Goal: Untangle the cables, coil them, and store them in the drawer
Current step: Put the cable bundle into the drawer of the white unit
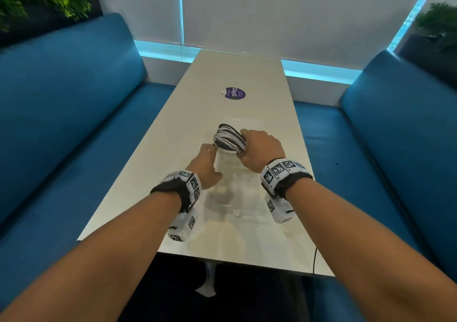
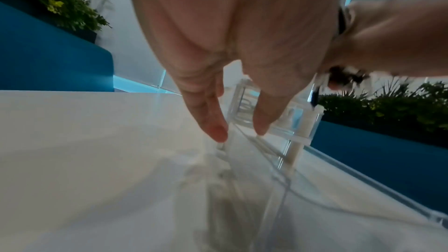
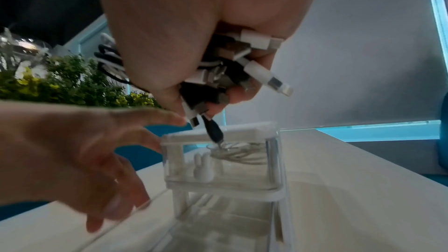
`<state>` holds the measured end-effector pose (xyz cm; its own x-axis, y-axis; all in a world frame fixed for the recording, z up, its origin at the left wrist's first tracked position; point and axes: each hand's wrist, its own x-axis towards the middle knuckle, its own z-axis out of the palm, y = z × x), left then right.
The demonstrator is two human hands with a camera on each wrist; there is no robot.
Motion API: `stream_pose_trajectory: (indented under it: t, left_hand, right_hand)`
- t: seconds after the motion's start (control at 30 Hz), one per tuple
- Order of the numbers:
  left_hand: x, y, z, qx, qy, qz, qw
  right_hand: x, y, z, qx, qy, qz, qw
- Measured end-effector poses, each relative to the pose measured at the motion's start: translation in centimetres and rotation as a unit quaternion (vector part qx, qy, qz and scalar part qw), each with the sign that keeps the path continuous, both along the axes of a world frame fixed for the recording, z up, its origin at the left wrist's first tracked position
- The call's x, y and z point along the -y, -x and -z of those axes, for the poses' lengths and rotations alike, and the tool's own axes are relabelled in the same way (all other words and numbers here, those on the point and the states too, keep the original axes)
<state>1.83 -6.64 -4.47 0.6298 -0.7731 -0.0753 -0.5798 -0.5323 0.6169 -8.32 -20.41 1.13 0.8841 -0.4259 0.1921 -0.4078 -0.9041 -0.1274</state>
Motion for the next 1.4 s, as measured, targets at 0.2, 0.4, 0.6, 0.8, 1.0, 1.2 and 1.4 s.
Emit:
stream_pose_trajectory:
  t: [0.2, 0.4, 0.6, 0.8, 1.0, 1.2, 1.4]
  left_hand:
    - [-0.1, 0.2, 0.9, -0.060, 0.018, 0.029, 0.998]
    - [-0.4, 0.4, 0.6, -0.111, 0.045, 0.032, 0.992]
    - [0.1, 0.9, 0.3, -0.123, 0.067, 0.019, 0.990]
    - [0.6, 1.1, 1.9, -0.046, 0.070, 0.013, 0.996]
    - [1.3, 1.8, 2.4, -0.008, 0.056, -0.024, 0.998]
    - [1.3, 1.8, 2.7, 0.016, 0.051, -0.022, 0.998]
    - [1.3, 1.2, 2.6, 0.091, 0.037, 0.025, 0.995]
  right_hand:
    - [-0.8, 2.1, -0.2, -0.263, -0.046, 0.022, 0.963]
    - [-2.2, 2.7, 2.4, -0.282, 0.047, 0.034, 0.958]
    - [-4.4, 1.0, 2.6, -0.292, 0.022, 0.080, 0.953]
    - [-4.3, 1.4, 4.1, -0.245, -0.092, 0.108, 0.959]
    - [-3.6, 2.0, 2.7, -0.264, -0.248, 0.087, 0.928]
    - [-4.2, 2.6, 5.4, -0.209, -0.197, 0.124, 0.950]
    - [-4.4, 2.4, 7.2, -0.211, -0.091, 0.137, 0.964]
